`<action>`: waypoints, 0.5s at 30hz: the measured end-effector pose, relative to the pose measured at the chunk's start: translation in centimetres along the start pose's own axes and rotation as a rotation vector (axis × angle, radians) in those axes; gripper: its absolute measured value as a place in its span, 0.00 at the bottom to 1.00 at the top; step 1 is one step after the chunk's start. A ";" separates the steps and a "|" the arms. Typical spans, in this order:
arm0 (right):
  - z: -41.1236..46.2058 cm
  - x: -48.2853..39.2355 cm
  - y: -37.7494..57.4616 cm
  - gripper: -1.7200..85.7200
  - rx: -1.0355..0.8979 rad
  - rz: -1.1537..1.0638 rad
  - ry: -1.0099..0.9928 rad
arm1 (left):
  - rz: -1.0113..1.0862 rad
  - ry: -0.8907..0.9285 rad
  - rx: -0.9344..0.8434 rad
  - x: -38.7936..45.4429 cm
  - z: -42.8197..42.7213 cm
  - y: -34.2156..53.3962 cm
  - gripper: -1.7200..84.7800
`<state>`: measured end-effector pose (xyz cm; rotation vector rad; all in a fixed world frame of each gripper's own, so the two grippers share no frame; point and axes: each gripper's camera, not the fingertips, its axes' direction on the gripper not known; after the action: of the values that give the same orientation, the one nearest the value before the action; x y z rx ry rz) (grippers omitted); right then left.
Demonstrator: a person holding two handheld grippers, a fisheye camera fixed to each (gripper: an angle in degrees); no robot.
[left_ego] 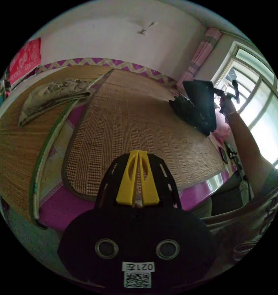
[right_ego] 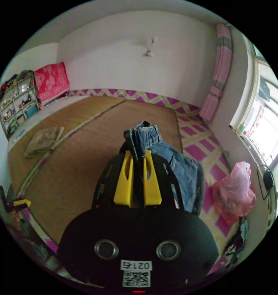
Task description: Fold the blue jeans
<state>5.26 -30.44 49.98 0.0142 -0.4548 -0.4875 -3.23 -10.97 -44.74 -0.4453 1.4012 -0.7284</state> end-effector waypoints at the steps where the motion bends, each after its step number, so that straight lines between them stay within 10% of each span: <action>1: -1.9 -1.8 -0.9 0.08 0.011 -0.032 -0.031 | 0.022 -0.012 0.011 0.0 -0.3 0.0 0.01; 15: 5.4 -35.4 7.2 0.09 -0.248 -0.366 -0.431 | -0.035 -0.043 0.066 -5.0 -4.8 1.3 0.01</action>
<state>-21.58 -7.46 40.88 -0.2546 -0.8177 -0.9115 -7.70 -6.00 -42.68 -0.4319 1.3285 -0.7870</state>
